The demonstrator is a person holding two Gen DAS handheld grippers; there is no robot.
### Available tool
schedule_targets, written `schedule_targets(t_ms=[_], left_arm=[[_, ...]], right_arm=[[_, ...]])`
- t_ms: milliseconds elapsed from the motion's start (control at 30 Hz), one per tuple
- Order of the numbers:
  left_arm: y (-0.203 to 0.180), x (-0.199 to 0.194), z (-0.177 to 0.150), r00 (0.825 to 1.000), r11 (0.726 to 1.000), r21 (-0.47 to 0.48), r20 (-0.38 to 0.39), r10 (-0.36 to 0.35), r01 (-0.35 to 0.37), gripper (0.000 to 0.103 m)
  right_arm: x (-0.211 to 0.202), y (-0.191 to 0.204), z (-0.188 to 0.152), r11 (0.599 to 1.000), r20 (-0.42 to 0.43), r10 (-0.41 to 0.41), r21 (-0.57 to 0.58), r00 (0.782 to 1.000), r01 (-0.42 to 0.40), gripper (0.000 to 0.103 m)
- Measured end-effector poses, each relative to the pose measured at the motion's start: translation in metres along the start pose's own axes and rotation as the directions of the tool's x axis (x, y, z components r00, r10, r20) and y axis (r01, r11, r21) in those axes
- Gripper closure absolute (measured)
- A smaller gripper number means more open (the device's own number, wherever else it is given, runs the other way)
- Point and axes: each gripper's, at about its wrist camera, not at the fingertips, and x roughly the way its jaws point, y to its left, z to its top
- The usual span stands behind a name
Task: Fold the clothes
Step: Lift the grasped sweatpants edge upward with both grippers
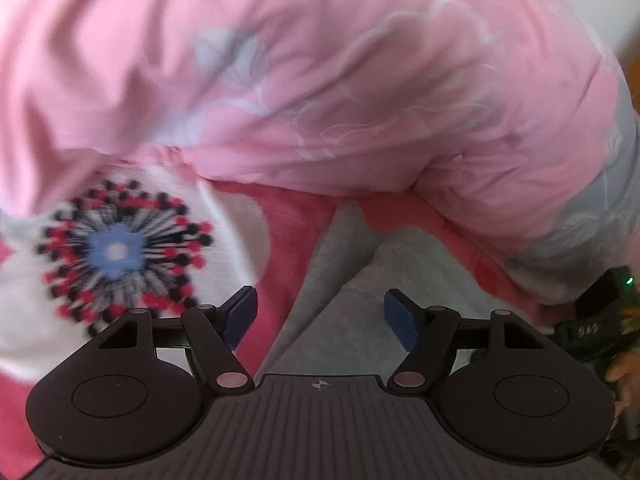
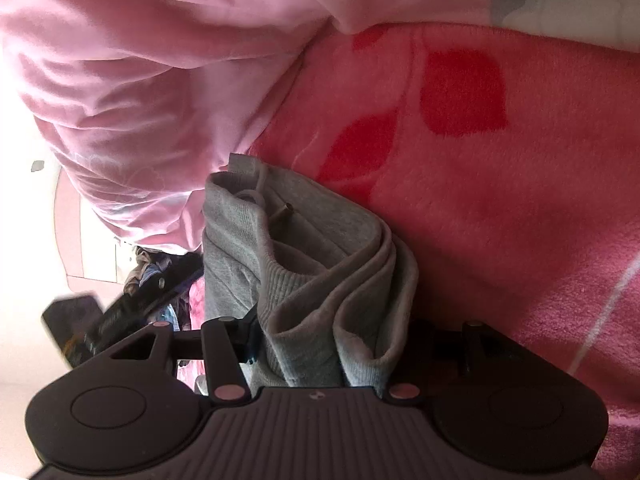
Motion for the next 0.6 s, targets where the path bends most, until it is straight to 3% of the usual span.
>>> schedule_targets(t_ms=[167, 333, 600], left_arm=[[0.014, 0.026, 0.023, 0.986, 0.989, -0.047, -0.088, -0.142, 0.138, 0.032], [0.019, 0.046, 0.027, 0.958, 0.97, -0.082, -0.16, -0.24, 0.229, 0.031], [0.012, 0.055, 0.026, 0.94, 0.964, -0.079, -0.214, -0.265, 0.253, 0.024]], right_arm=[[0.002, -0.003, 0.004, 1.0, -0.022, 0.013, 0.012, 1.0, -0.013, 0.049], [0.004, -0.006, 0.007, 0.999, -0.04, 0.024, 0.025, 0.999, -0.023, 0.049], [0.001, -0.006, 0.009, 0.999, -0.051, 0.033, 0.035, 0.998, -0.031, 0.049]])
